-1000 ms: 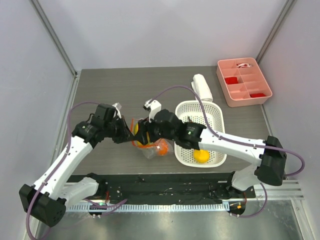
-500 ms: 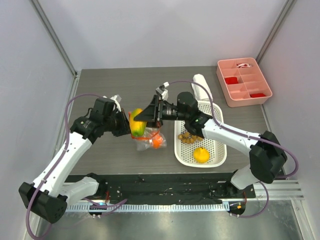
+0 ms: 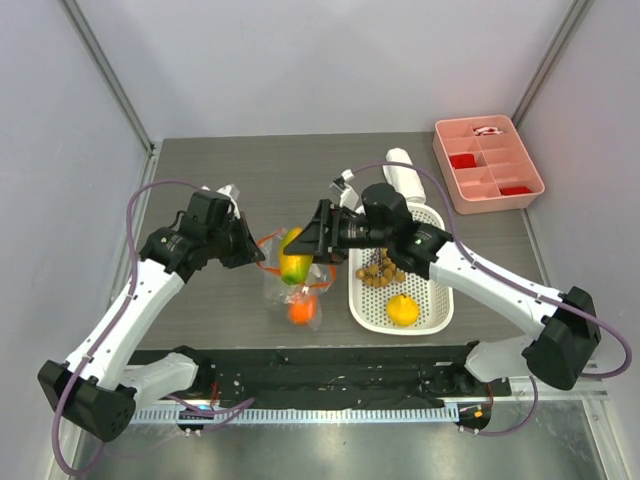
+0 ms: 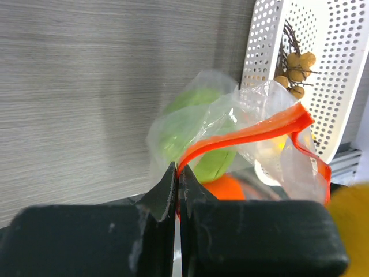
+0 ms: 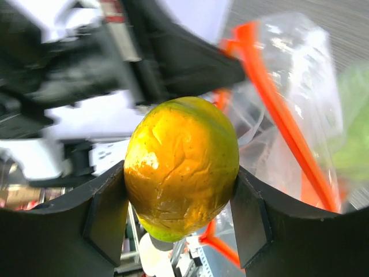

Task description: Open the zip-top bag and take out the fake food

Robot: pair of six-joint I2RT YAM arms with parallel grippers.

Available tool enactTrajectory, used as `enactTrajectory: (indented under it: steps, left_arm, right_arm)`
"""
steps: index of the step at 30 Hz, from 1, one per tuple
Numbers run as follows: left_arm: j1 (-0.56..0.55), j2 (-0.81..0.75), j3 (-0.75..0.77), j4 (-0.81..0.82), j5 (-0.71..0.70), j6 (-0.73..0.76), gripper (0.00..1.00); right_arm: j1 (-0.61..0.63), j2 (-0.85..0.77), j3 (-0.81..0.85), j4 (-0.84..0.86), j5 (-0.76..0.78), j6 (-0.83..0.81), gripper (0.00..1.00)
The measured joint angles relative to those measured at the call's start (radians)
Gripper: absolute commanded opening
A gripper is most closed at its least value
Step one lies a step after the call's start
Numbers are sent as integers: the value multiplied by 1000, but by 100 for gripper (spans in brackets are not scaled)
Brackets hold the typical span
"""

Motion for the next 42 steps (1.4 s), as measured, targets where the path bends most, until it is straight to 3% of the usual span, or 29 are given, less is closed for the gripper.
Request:
enactTrajectory:
  steps: [1, 6, 9, 12, 19, 21, 23, 26, 28, 29, 31, 36, 42]
  left_arm:
    - [0, 3, 5, -5, -7, 6, 0]
    - [0, 6, 13, 14, 34, 19, 0]
    - [-4, 9, -21, 98, 120, 3, 0]
    - [-26, 37, -58, 158, 167, -26, 0]
    - [-65, 130, -71, 220, 198, -71, 0]
    - [-93, 156, -71, 256, 200, -92, 0]
    - [-118, 174, -72, 287, 202, -109, 0]
    - [-140, 185, -72, 311, 204, -125, 0]
    - [-140, 188, -72, 314, 201, -127, 0]
    - [-139, 188, -72, 314, 199, -128, 0]
    - [-139, 188, -72, 315, 198, -129, 0]
    - [-138, 188, -72, 311, 188, -123, 0]
    - [-138, 182, -31, 214, 103, -76, 0]
  right_arm:
    - [-1, -7, -8, -26, 24, -1, 43]
    - [-26, -77, -80, -195, 164, -31, 36]
    - [-42, -109, -121, -227, 216, -42, 39]
    - [-55, -146, -194, -225, 227, -39, 46]
    - [-145, -225, -316, -196, 179, -36, 49]
    - [-175, -269, -360, -190, 163, -31, 59]
    - [-195, -299, -393, -189, 150, -29, 62]
    - [-238, -358, -454, -190, 118, -19, 77]
    - [-282, -415, -491, -198, 104, -2, 79]
    - [-306, -443, -508, -202, 93, 6, 89]
    - [-364, -497, -534, -213, 65, 32, 93]
    - [-463, -533, -489, -420, 87, 19, 94]
    - [-470, -371, -251, -761, 294, -170, 94]
